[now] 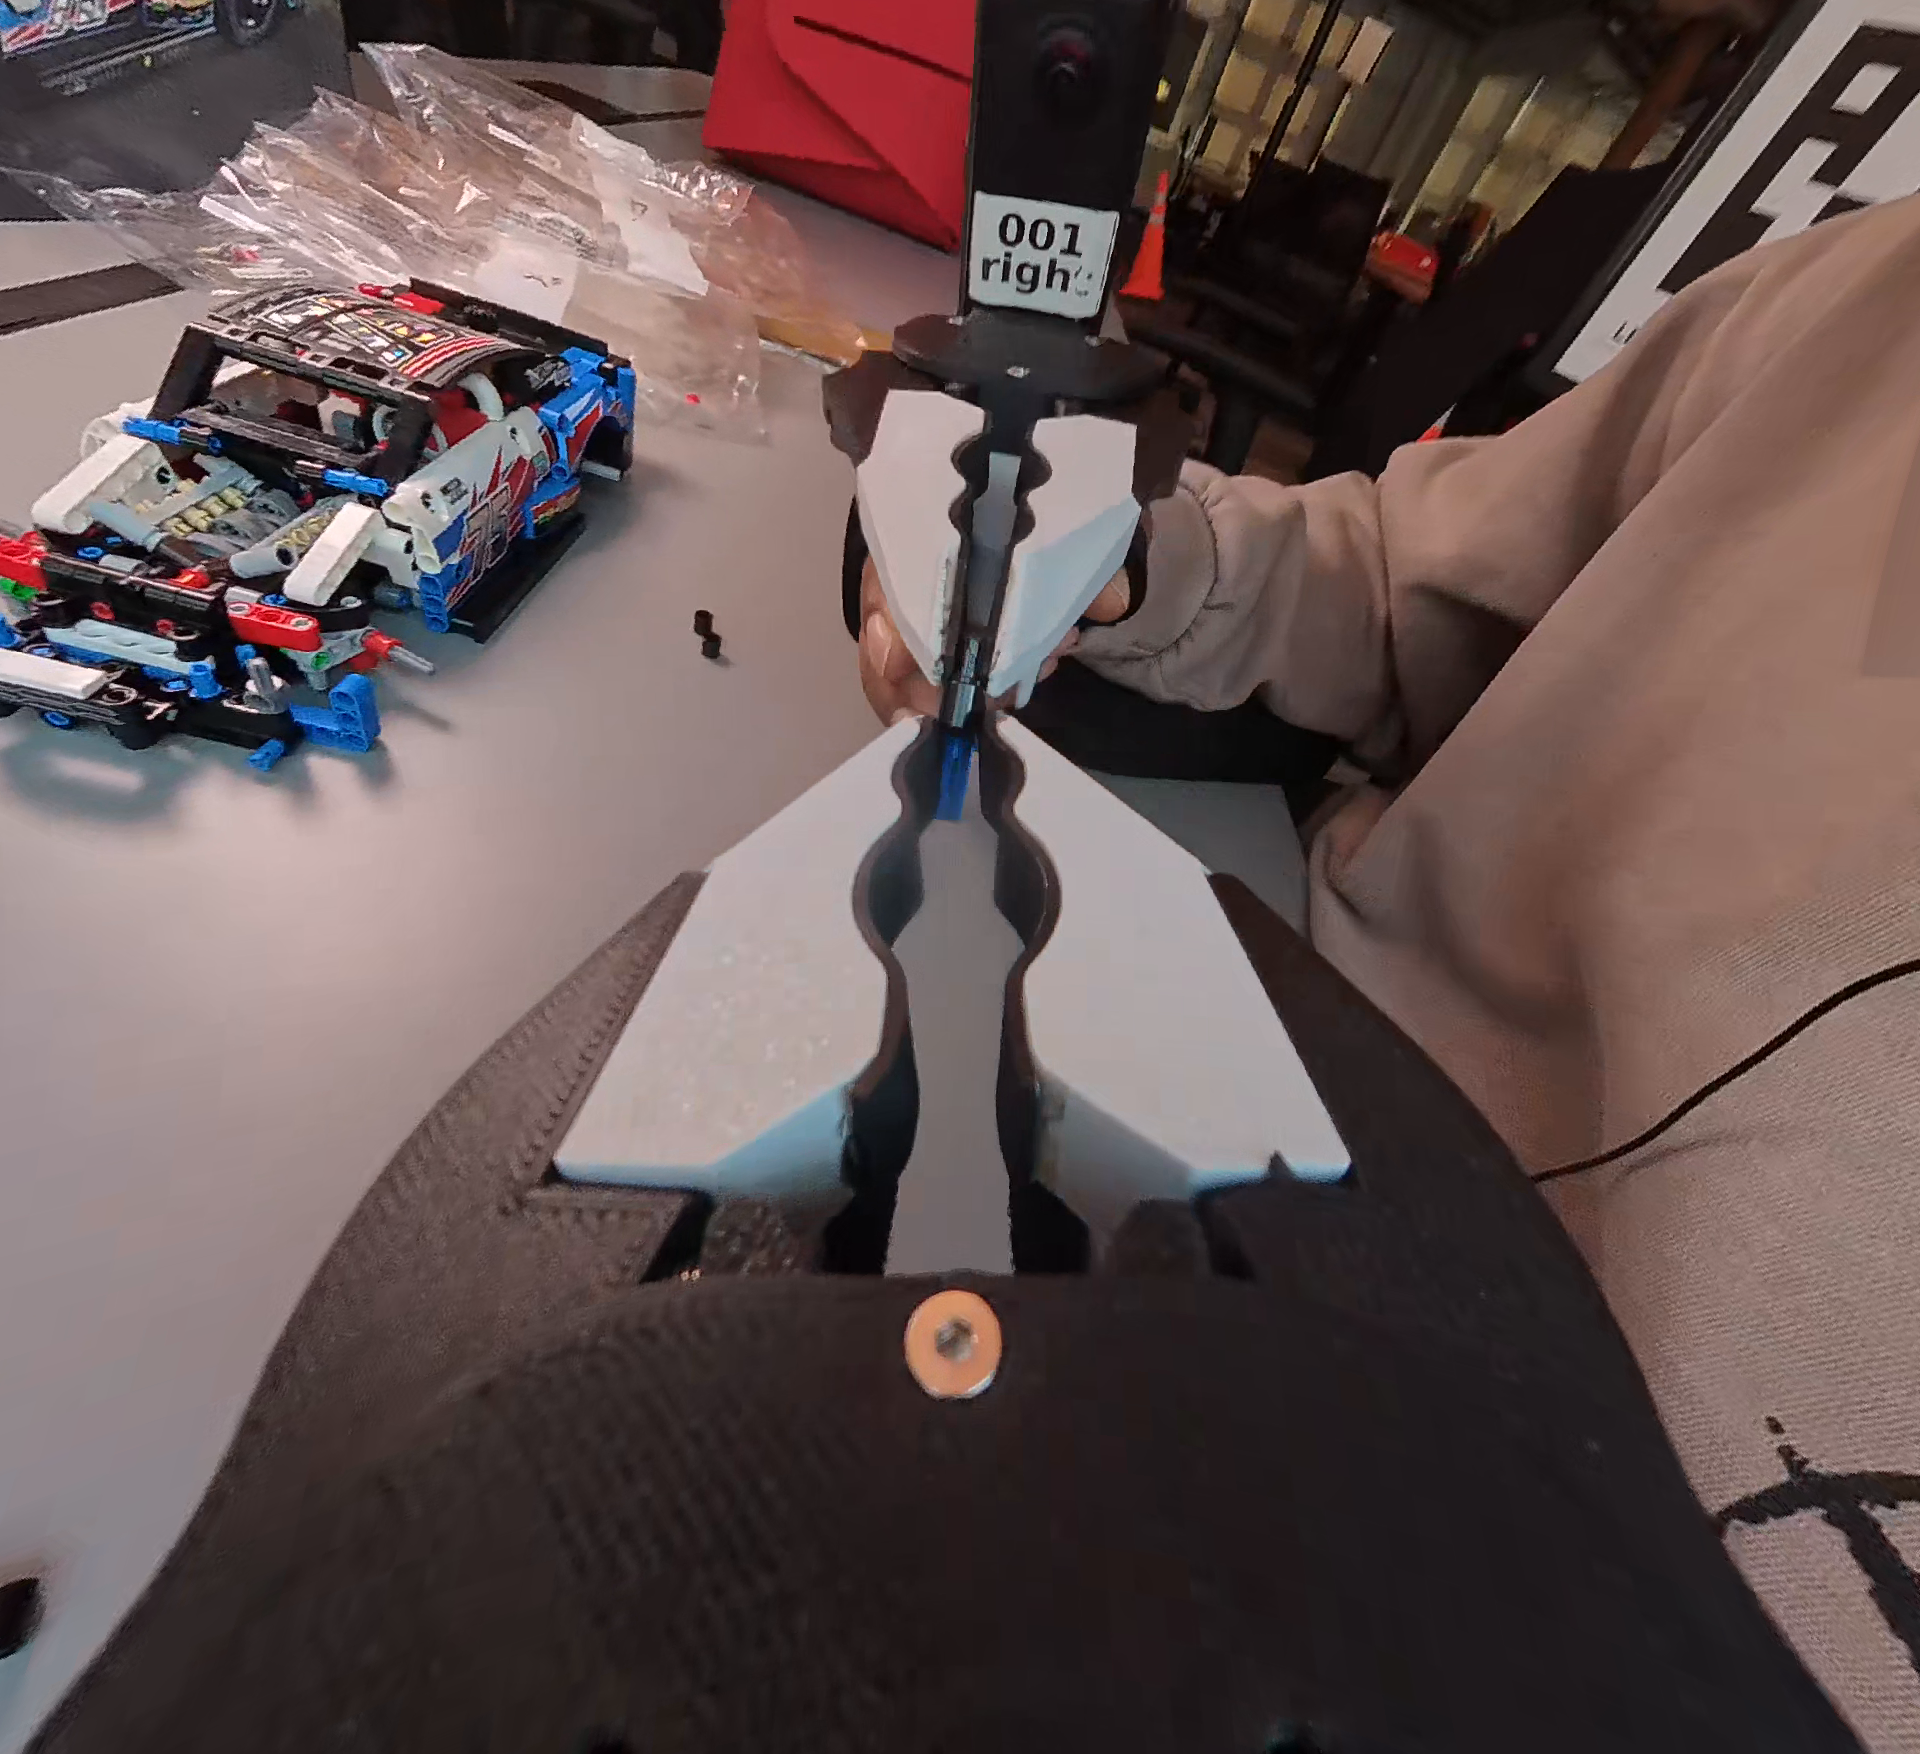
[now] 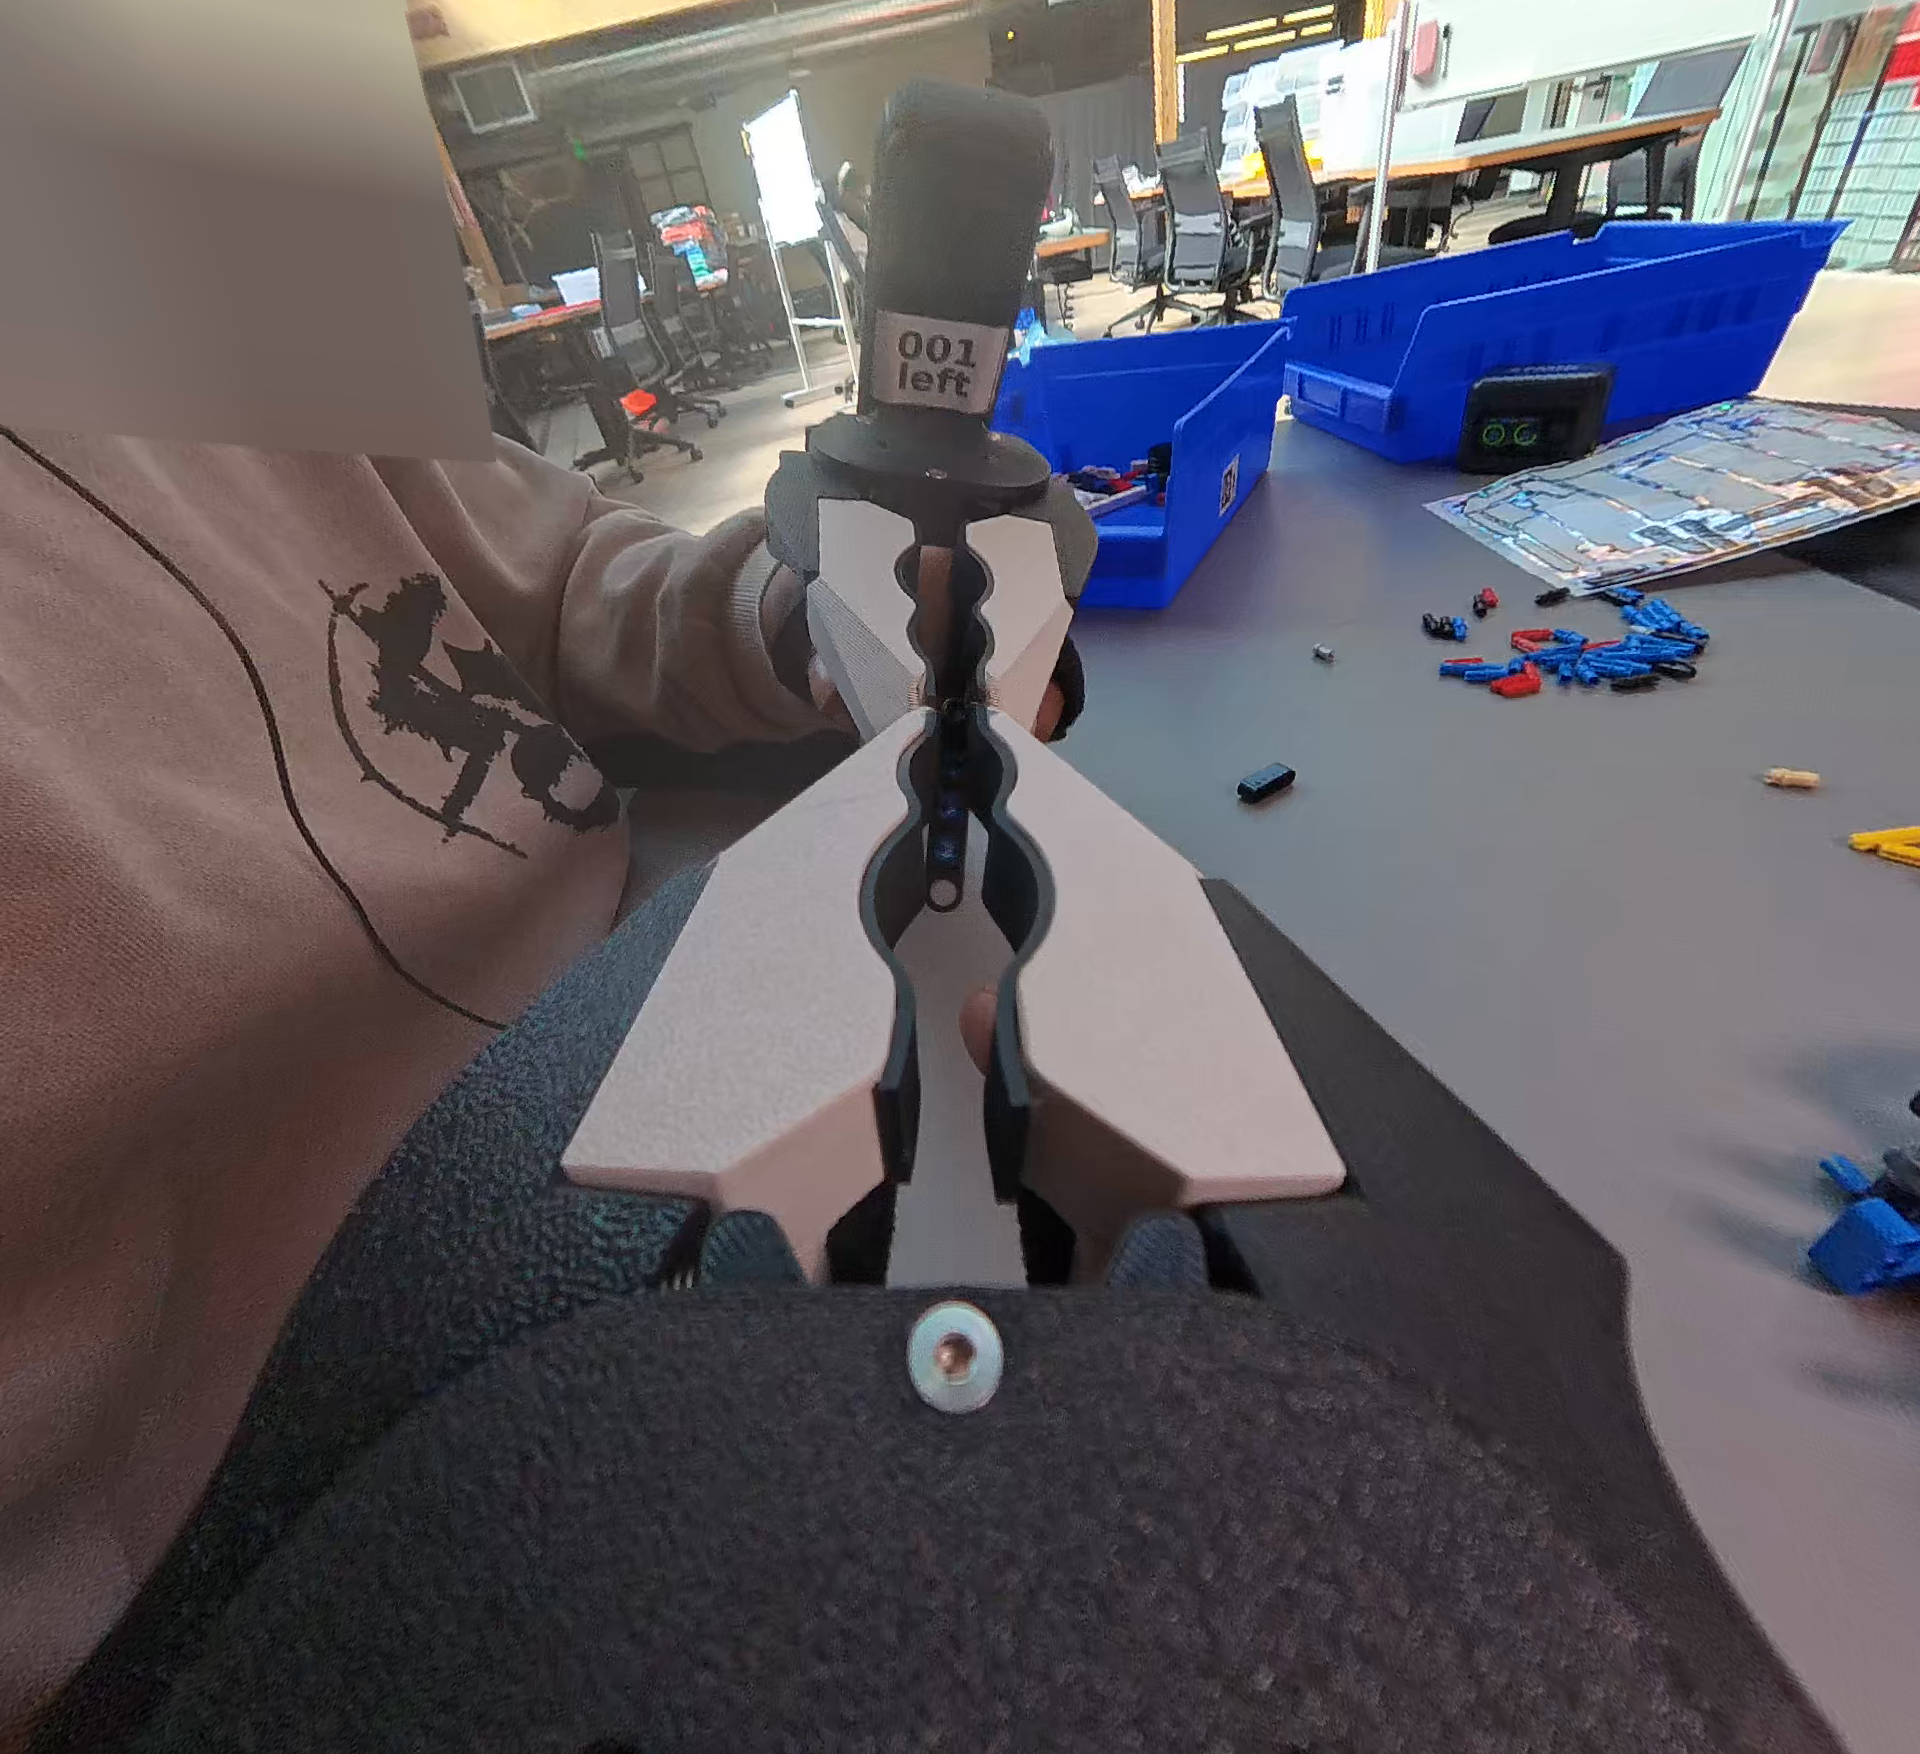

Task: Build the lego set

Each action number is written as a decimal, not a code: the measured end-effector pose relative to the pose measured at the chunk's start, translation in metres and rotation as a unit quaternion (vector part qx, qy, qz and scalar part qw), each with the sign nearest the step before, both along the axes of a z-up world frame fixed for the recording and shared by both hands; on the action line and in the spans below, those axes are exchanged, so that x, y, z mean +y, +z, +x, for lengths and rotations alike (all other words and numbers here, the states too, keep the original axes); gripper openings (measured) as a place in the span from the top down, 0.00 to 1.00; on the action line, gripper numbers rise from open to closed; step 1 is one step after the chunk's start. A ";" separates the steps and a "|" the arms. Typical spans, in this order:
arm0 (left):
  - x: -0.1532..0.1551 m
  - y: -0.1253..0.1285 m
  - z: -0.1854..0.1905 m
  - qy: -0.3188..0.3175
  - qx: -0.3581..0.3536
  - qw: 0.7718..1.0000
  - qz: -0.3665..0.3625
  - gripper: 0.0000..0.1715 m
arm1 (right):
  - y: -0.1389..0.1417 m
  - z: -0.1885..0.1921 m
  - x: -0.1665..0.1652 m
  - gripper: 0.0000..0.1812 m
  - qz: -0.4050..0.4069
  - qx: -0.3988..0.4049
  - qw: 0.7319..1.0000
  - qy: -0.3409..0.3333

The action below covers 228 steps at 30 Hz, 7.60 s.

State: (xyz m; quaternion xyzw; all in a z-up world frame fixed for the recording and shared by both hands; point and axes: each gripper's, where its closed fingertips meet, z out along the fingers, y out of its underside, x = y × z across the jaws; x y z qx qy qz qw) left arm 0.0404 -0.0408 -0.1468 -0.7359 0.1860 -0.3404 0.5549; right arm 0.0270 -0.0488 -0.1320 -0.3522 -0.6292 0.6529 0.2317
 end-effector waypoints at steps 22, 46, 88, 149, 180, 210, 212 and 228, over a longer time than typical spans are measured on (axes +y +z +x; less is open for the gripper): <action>0.010 -0.005 -0.014 -0.027 -0.297 0.941 -0.159 0.97 | -0.020 -0.007 0.013 0.93 0.105 -0.005 0.993 -0.051; 0.011 -0.012 -0.015 -0.026 -0.304 0.938 -0.166 0.96 | -0.024 -0.002 0.019 0.97 0.215 0.053 0.973 -0.065; 0.021 -0.042 -0.068 0.108 -0.089 0.979 -0.148 0.94 | -0.097 0.010 0.024 0.97 0.276 -0.151 0.949 -0.011; -0.020 -0.110 -0.010 -0.072 0.289 0.947 -0.123 0.96 | -0.127 0.030 0.042 0.94 0.379 -0.222 0.899 -0.003; -0.009 -0.113 -0.003 -0.089 0.328 0.931 -0.135 0.95 | -0.127 0.021 0.039 0.93 0.384 -0.222 0.896 0.030; -0.009 -0.114 -0.004 -0.072 0.353 0.924 -0.125 0.96 | -0.126 0.000 0.020 0.97 0.324 -0.272 0.906 0.022; -0.008 -0.113 -0.004 -0.063 0.363 0.922 -0.124 0.96 | -0.126 0.000 0.020 0.97 0.323 -0.276 0.905 0.019; -0.005 -0.114 -0.005 -0.011 0.354 0.925 -0.135 0.97 | -0.126 0.003 0.025 0.97 0.317 -0.273 0.909 0.008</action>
